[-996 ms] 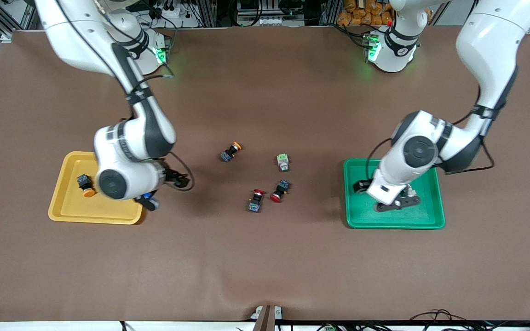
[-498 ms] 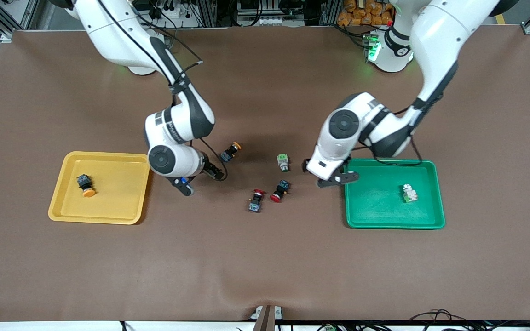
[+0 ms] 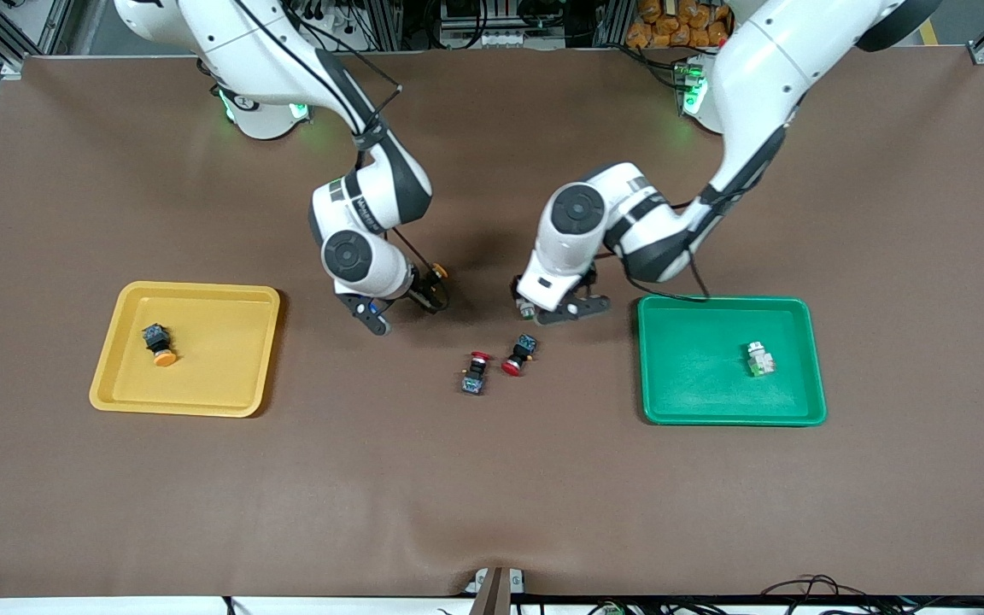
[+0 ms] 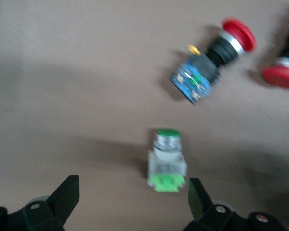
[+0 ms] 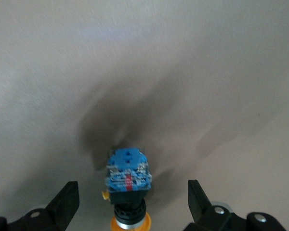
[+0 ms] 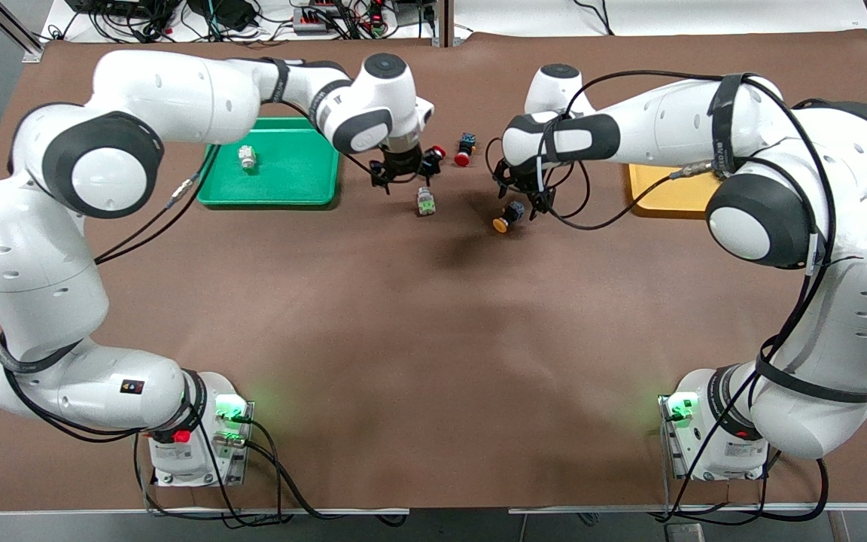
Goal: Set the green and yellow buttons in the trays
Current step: 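Grasp the second yellow button with the right gripper while the left gripper grasps green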
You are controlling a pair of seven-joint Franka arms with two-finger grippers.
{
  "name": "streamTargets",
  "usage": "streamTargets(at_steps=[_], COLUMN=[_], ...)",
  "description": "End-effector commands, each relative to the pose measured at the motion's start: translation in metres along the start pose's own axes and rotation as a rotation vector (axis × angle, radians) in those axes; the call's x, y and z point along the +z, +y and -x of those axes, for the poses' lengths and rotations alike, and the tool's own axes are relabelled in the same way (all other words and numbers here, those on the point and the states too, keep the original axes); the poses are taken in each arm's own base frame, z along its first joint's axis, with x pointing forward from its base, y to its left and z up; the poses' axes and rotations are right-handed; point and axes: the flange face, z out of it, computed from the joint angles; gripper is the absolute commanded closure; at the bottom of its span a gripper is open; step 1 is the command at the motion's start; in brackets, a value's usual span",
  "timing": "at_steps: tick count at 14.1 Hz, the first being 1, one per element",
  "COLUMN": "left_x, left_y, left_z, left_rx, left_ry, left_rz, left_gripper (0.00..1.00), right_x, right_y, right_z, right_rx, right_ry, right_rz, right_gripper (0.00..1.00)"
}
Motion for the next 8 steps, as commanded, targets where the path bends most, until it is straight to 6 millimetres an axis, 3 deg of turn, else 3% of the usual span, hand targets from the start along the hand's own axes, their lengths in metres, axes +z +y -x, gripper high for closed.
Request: streamTargets(at_steps=[1,4,5,6,7,8], left_x=[0.009,0.024,0.031,0.036,0.040,0.041], left_y=[0.012,0.009,0.013,0.014,0.015,0.015], left_z=[0.000,-0.005,-0.001,0.000,0.000,0.000], left_rx=[-0.003,-0.005,-0.001,-0.003,-0.004,-0.005], left_ry=[-0.002,0.014,0.007,0.003,0.000,-0.002], left_rz=[0.012,0.014,0.025,0.039,0.050,0.053], left_gripper=[0.00,0.00,0.00,0.00,0.00,0.00], right_x=[-0.006,0.000,0.000,-0.001,-0.001,-0.002], right_y=[0.011,0.006,0.007,0.007,0.007,0.008], right_z=[0.005,0.020,0.018,0.015,0.015,0.012], right_rx=[0.020,-0.010,-0.009,-0.011,-0.016,-0.014], right_ry=[-0.006,0.009,0.007,0.006,0.008,0.007], right_rz=[-0.019,-0.028,-0.026,-0.025,-0.028,-0.026], right_gripper=[0.06,0.47,0.71,0.85,0.95,1.00])
